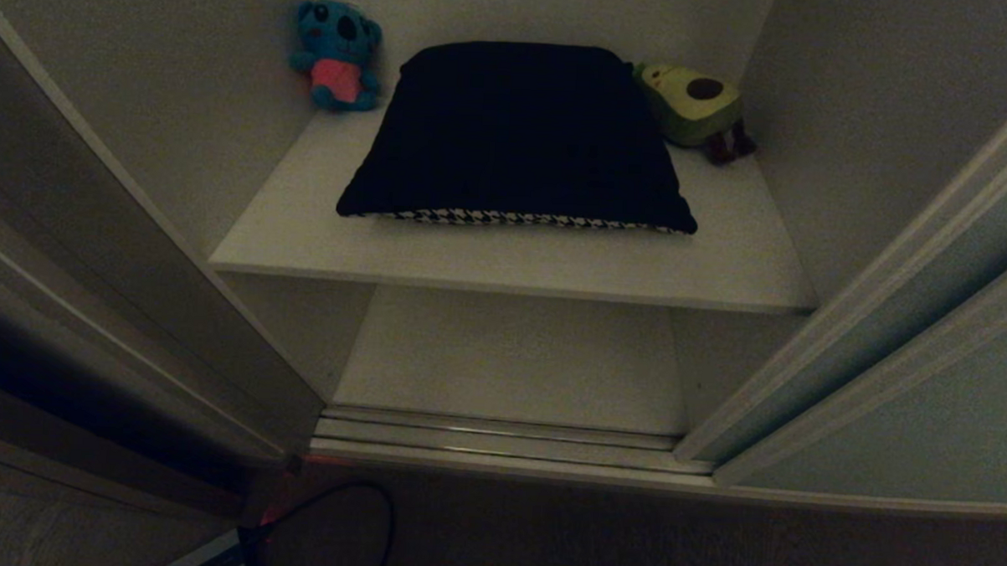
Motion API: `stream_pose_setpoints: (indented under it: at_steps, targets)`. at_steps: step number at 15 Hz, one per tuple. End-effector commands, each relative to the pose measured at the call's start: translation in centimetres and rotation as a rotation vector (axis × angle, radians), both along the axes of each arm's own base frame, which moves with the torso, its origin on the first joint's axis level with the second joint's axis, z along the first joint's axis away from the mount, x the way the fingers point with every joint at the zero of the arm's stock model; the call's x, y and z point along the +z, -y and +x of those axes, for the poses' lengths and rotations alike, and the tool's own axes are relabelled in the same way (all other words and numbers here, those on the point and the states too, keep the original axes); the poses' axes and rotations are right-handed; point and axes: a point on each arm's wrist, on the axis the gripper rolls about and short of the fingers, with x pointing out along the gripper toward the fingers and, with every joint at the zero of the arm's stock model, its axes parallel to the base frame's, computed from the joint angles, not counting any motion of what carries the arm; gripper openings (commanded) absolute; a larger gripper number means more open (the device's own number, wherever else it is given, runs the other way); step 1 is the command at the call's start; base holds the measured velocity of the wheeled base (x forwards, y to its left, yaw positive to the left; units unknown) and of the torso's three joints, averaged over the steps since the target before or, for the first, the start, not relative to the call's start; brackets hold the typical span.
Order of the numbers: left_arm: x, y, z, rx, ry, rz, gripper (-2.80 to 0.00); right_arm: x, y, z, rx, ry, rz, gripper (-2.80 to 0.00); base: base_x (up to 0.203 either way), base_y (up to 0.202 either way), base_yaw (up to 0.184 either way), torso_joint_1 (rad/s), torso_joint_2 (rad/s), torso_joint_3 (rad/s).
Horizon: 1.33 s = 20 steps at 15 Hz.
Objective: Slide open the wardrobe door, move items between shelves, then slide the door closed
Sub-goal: Close the door
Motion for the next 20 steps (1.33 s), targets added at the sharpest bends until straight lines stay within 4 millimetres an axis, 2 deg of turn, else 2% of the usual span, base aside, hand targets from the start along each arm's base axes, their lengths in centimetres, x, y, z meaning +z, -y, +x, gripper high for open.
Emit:
stream_pose_setpoints:
  at_steps: [1,5,9,11,15,17,20]
  targets:
    - [0.0,0.0,0.0,0.000,0.000,0.000,-2.80,0.0,-1.2,-0.5,0.068,0.013,-0.011,-2.80,0.000,0.000,0.000,0.000,0.00,0.000]
    - [0.0,0.0,0.0,0.001,0.000,0.000,-2.80,-1.3,-3.3,0.2,0.232,-0.015,-0.047,-2.80,0.000,0.000,0.000,0.000,0.00,0.000]
    - [0.0,0.0,0.0,0.000,0.000,0.000,-2.80,-0.9,-5.3,1.3,0.348,0.007,-0.106,-2.80,0.000,0.000,0.000,0.000,0.00,0.000]
    - [0.0,0.0,0.0,0.000,0.000,0.000,-2.80,-0.4,-6.1,0.1,0.372,0.054,-0.156,-2.80,0.000,0.000,0.000,0.000,0.00,0.000]
    - [0.0,0.0,0.0,0.000,0.000,0.001,-2.80,0.6,-6.8,-5.0,0.427,0.183,-0.186,-2.80,0.000,0.000,0.000,0.000,0.00,0.000]
    - [0.0,0.0,0.0,0.001,0.000,0.001,-2.80,0.7,-6.9,-5.2,0.427,0.184,-0.182,-2.80,0.000,0.000,0.000,0.000,0.00,0.000]
    - [0.0,0.0,0.0,0.000,0.000,0.001,-2.80,0.7,-7.3,-4.3,0.399,0.162,-0.185,-2.80,0.000,0.000,0.000,0.000,0.00,0.000]
